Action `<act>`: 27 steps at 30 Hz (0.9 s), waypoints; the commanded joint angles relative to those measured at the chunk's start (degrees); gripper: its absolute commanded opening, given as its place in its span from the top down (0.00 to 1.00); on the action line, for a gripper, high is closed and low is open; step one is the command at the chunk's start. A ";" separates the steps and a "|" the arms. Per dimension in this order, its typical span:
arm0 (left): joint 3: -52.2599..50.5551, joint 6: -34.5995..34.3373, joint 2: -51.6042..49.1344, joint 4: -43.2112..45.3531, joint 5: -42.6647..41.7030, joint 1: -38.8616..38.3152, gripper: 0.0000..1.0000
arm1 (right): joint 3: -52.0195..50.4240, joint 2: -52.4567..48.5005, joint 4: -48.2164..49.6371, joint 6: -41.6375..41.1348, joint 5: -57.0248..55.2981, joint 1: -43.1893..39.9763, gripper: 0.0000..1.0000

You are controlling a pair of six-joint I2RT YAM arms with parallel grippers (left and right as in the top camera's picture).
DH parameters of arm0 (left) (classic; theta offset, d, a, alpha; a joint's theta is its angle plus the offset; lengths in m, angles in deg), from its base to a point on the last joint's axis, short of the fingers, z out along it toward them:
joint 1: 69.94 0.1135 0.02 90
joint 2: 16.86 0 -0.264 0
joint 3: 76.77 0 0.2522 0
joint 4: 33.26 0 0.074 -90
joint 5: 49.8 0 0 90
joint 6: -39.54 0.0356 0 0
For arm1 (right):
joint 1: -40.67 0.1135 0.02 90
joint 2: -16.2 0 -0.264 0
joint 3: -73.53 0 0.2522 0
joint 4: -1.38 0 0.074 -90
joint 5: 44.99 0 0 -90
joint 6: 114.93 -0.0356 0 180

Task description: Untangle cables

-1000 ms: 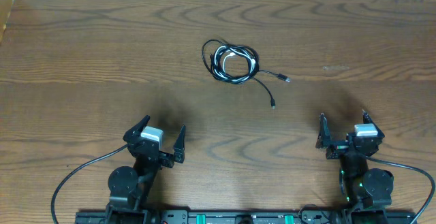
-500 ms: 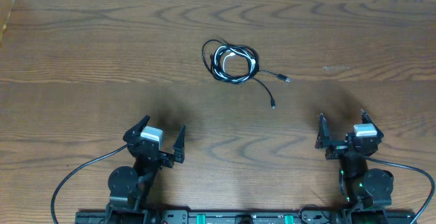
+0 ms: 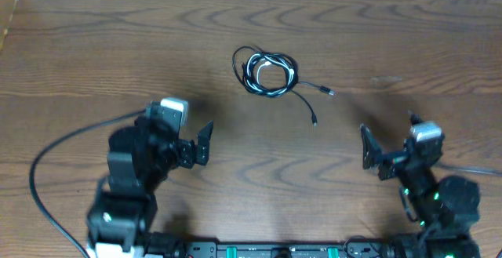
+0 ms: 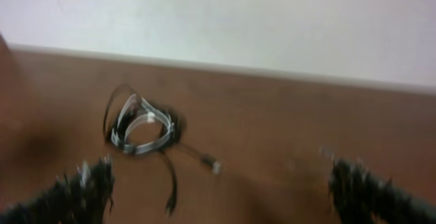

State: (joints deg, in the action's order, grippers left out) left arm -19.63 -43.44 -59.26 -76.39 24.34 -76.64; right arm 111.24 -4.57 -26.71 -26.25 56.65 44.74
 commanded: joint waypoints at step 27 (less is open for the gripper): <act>56.68 15.19 -83.36 -4.17 -14.32 -0.76 0.23 | 44.83 -58.12 -18.49 -1.92 17.88 7.87 0.15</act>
State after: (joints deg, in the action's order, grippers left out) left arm 36.34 -29.58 -141.04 -82.79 10.15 -77.29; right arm 154.84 -62.51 -44.77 -25.47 77.56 51.15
